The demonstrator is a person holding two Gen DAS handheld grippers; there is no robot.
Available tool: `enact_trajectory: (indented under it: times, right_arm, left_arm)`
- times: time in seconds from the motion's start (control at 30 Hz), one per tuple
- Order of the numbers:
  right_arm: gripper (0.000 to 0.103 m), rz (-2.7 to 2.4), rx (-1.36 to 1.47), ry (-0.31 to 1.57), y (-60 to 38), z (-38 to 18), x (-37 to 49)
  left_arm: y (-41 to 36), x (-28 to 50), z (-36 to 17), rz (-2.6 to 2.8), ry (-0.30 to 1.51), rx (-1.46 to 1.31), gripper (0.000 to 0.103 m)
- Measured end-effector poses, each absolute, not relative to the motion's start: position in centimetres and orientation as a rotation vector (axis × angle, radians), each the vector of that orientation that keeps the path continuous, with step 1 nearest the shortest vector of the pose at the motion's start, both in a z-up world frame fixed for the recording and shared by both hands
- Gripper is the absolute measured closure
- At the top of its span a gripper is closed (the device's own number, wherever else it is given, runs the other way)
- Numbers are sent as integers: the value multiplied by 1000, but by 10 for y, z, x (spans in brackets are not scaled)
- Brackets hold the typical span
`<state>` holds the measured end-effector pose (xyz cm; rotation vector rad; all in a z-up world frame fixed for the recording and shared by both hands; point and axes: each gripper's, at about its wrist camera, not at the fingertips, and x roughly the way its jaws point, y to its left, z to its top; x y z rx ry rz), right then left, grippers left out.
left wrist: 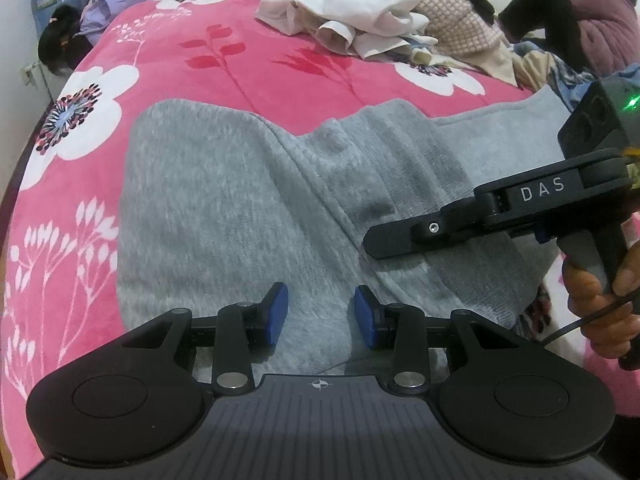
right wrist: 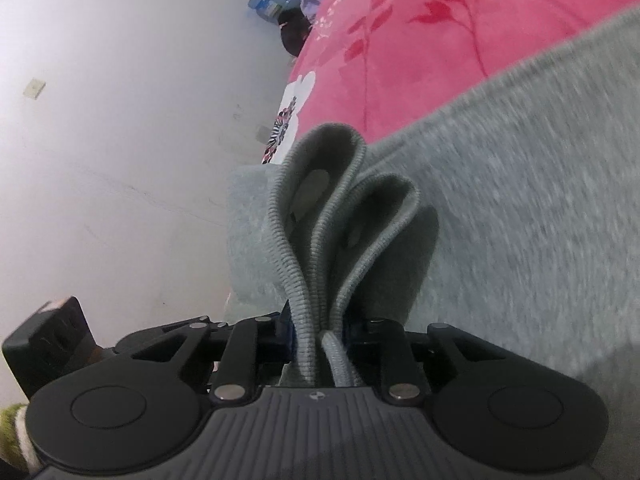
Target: Fold clothes
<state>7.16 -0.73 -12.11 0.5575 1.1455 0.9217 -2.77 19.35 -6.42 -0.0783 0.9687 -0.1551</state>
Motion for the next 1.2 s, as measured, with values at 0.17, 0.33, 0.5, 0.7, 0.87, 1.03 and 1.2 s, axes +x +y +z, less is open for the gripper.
enact_trajectory:
  times: [0.17, 0.33, 0.5, 0.7, 0.87, 1.03, 1.2]
  right_arm:
    - [80, 923, 496, 1122, -11, -101, 72]
    - [80, 913, 456, 1096, -20, -82, 76]
    - [80, 891, 418, 1079, -30, -68, 83]
    - [80, 868, 323, 1058, -42, -50, 91]
    - [80, 842, 230, 1052, -63, -32, 97]
    - [80, 806, 135, 1056, -90, -16, 103]
    - [80, 745, 90, 1073, -126, -9, 112]
  left_arm:
    - [191, -24, -54, -155, 973, -118, 66]
    - [184, -18, -45, -182, 960, -154, 66]
    - [168, -11, -40, -222, 951, -167, 66]
    - [147, 5, -37, -285, 945, -172, 66]
    - [124, 19, -36, -358, 937, -192, 66]
    - [95, 39, -39, -427, 940, -233, 66]
    - [63, 61, -45, -500, 949, -263, 66]
